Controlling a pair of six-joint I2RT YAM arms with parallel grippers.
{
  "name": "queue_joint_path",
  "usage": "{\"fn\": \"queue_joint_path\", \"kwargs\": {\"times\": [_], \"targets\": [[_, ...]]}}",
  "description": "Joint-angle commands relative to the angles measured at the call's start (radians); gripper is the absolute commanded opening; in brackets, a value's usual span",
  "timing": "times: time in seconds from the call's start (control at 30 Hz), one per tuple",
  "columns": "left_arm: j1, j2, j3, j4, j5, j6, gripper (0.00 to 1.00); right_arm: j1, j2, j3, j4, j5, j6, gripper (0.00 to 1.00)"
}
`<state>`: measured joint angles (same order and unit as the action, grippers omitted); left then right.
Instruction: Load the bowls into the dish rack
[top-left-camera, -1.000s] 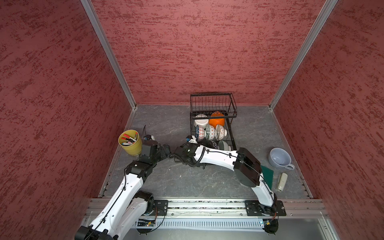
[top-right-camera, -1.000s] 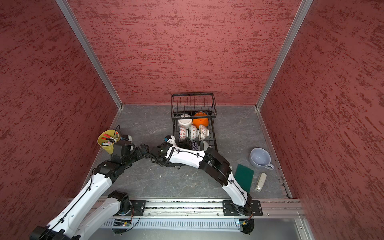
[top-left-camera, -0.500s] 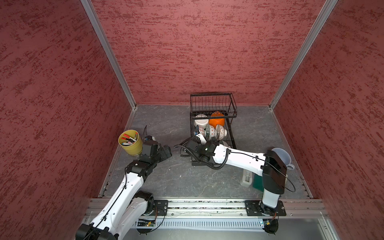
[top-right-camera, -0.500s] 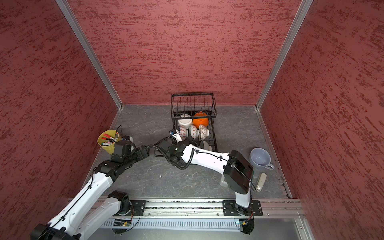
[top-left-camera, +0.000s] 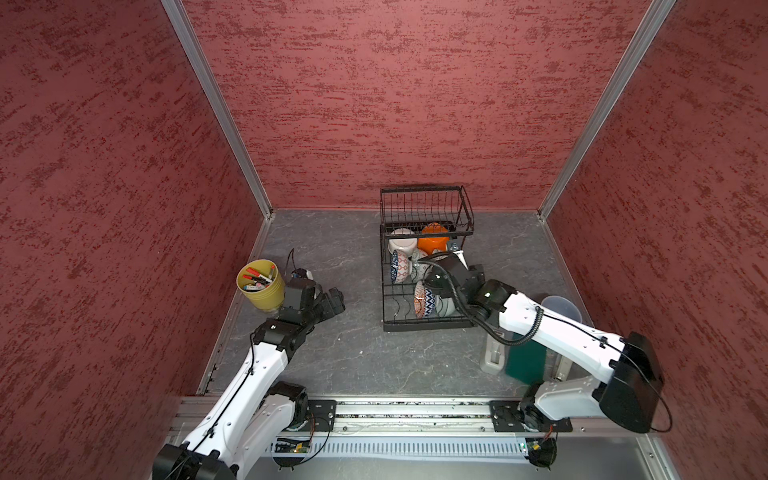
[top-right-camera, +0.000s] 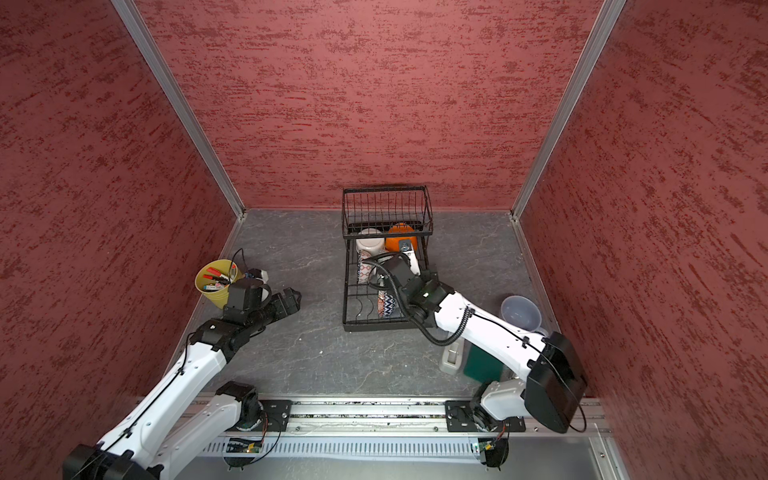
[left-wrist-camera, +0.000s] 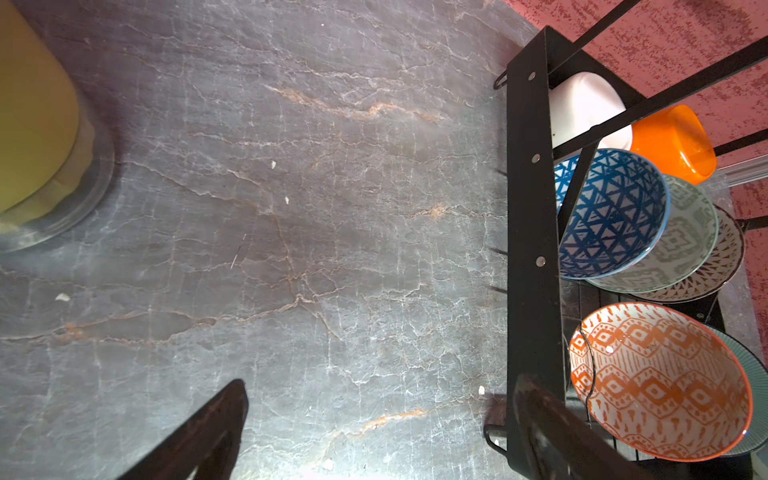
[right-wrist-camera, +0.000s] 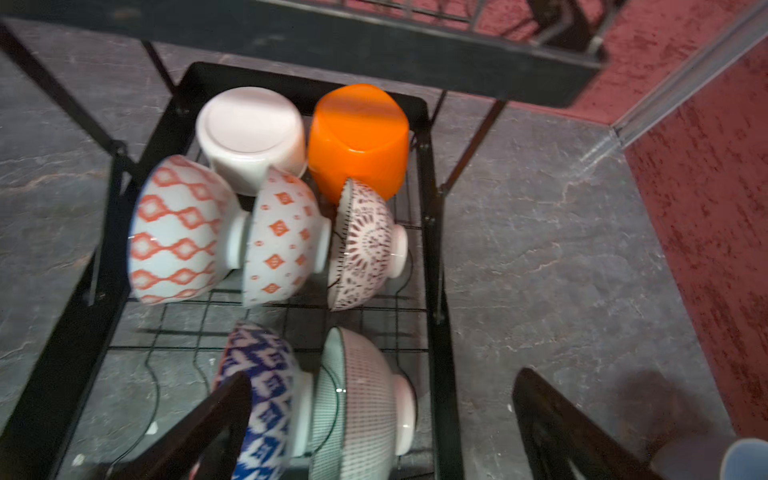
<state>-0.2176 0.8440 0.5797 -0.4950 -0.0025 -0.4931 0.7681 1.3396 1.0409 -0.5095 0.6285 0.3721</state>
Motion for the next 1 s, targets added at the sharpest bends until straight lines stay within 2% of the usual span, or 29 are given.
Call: {"fn": "queue_joint_path", "kwargs": {"times": [0.0, 0.13, 0.23, 0.43, 0.63, 0.7, 0.8, 0.97], "targets": [[0.009, 0.004, 0.029, 0.047, -0.013, 0.025, 1.00, -0.076, -0.059, -0.066, 0.127, -0.090, -0.058, 0.99], [0.009, 0.007, 0.019, 0.080, -0.053, 0.030, 0.99, -0.185, -0.099, -0.148, 0.222, -0.178, -0.124, 0.99], [0.009, 0.013, 0.011, 0.099, -0.094, 0.035, 1.00, -0.269, -0.122, -0.228, 0.355, -0.288, -0.200, 0.99], [0.011, 0.034, -0.022, 0.184, -0.165, 0.083, 0.99, -0.452, -0.083, -0.309, 0.515, -0.428, -0.258, 0.99], [0.012, 0.074, -0.018, 0.231, -0.232, 0.141, 0.99, -0.594, -0.001, -0.395, 0.734, -0.478, -0.287, 0.99], [0.015, 0.092, -0.020, 0.252, -0.241, 0.154, 0.99, -0.634, 0.037, -0.373, 0.748, -0.497, -0.304, 0.99], [0.024, 0.118, -0.030, 0.297, -0.245, 0.167, 1.00, -0.670, 0.092, -0.391, 0.865, -0.478, -0.354, 0.99], [0.052, 0.160, -0.040, 0.353, -0.242, 0.185, 0.99, -0.760, 0.203, -0.415, 1.022, -0.540, -0.352, 0.99]]}}
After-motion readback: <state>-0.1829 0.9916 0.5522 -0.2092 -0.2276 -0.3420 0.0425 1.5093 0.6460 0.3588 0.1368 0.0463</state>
